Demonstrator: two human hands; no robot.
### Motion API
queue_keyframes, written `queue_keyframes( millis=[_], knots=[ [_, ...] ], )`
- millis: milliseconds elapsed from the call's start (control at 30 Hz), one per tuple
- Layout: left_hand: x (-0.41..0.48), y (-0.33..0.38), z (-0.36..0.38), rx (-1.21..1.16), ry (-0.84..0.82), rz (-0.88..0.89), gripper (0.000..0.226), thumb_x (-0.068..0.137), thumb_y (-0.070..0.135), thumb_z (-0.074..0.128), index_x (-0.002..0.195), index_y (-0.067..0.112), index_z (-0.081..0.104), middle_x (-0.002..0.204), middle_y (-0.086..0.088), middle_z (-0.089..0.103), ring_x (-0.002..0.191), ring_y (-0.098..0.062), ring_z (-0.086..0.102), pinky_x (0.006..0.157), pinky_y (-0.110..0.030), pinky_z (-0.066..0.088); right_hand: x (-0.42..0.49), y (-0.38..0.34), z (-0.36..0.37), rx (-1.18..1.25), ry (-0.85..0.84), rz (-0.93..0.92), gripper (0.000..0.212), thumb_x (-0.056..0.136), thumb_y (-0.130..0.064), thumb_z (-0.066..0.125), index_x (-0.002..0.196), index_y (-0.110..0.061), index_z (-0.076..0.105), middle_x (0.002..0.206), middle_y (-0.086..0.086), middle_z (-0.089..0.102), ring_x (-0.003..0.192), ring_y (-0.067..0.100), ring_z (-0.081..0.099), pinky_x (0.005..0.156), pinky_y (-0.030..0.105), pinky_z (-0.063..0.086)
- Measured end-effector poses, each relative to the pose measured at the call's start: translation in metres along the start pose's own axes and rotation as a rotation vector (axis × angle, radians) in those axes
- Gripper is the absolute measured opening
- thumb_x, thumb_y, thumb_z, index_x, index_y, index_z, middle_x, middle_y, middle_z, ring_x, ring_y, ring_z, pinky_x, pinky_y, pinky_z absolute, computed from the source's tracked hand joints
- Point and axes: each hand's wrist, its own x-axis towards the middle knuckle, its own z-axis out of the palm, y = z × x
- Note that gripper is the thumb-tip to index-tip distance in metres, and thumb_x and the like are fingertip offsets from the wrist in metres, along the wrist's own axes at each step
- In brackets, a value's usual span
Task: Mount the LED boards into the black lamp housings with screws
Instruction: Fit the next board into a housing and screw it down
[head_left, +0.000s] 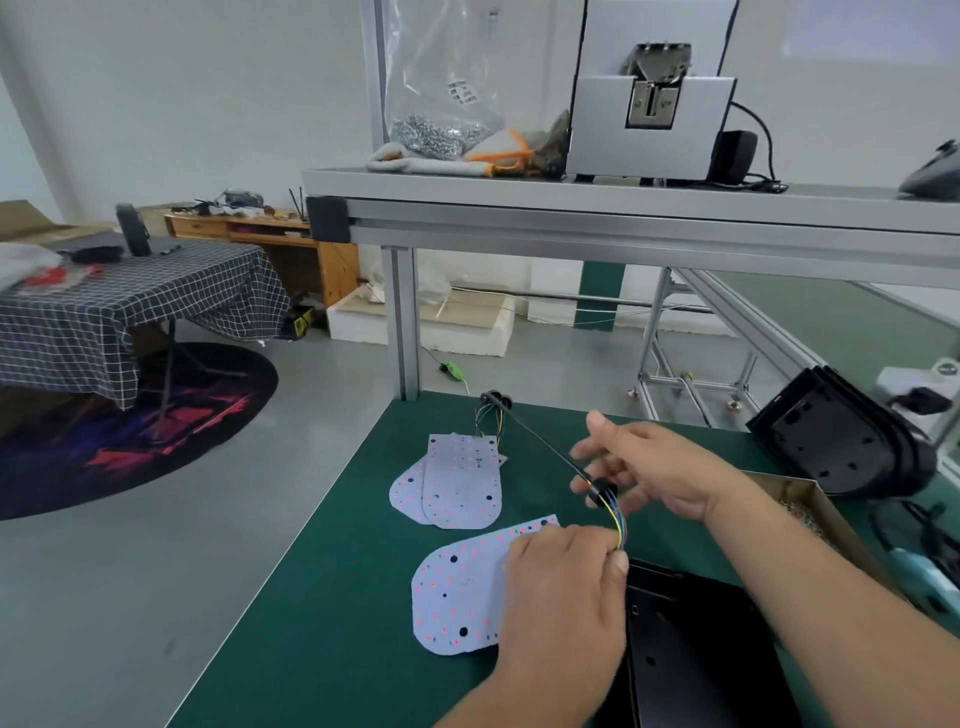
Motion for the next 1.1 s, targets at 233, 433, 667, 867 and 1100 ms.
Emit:
queue_keyframes(
  millis=[233, 433, 667, 867, 1100],
  knots=[
    [0.0, 0.003, 0.0, 0.083, -0.024, 0.202, 0.019, 0.1, 0.032, 0.056, 0.083, 0.026, 0.053, 0.073, 0.01, 0.052, 0.074, -0.018, 0.047, 0.082, -0.034, 0.041, -0.001, -0.004, 0.021, 0.17, 0.07, -0.142, 0.018, 0.104, -0.014, 0.061, 0.112, 0.001, 0.067, 0.073, 0.006, 0.061, 0.049, 0.009, 0.039, 0.045, 0.018, 0.029],
    [0.002, 0.003, -0.01, 0.075, -0.089, 0.203, 0.022, 0.104, 0.037, 0.054, 0.088, 0.023, 0.062, 0.08, 0.008, 0.062, 0.081, -0.02, 0.055, 0.085, -0.039, 0.045, -0.045, -0.013, 0.013, 0.433, 0.166, -0.37, 0.012, 0.104, -0.009, 0.058, 0.103, -0.011, 0.07, 0.071, 0.005, 0.061, 0.057, 0.011, 0.044, 0.048, 0.018, 0.034],
    [0.003, -0.002, -0.022, 0.083, -0.104, 0.063, 0.022, 0.106, 0.032, 0.057, 0.088, 0.02, 0.06, 0.066, 0.009, 0.049, 0.071, -0.027, 0.054, 0.066, -0.036, 0.03, -0.127, 0.006, -0.02, 0.479, 0.261, -0.397, 0.024, 0.095, -0.029, 0.065, 0.079, -0.012, 0.068, 0.06, 0.013, 0.057, 0.068, 0.032, 0.061, 0.064, 0.034, 0.047],
    [0.0, -0.006, -0.02, 0.122, -0.12, -0.049, 0.025, 0.107, 0.038, 0.053, 0.086, 0.025, 0.055, 0.058, 0.006, 0.05, 0.07, -0.028, 0.054, 0.064, -0.037, 0.032, -0.153, 0.044, -0.027, 0.756, 0.517, -0.307, 0.025, 0.104, -0.031, 0.06, 0.097, -0.009, 0.07, 0.075, 0.011, 0.068, 0.077, 0.032, 0.075, 0.048, 0.024, 0.05],
    [0.007, -0.002, -0.034, -0.052, 0.097, -0.035, 0.024, 0.102, 0.031, 0.058, 0.078, 0.027, 0.054, 0.056, 0.006, 0.048, 0.058, -0.019, 0.046, 0.054, -0.035, 0.034, -0.165, 0.079, -0.036, 0.893, 0.821, -0.134, 0.01, 0.107, -0.019, 0.057, 0.102, -0.012, 0.062, 0.068, 0.001, 0.061, 0.045, 0.011, 0.057, 0.034, 0.018, 0.03]
  ],
)
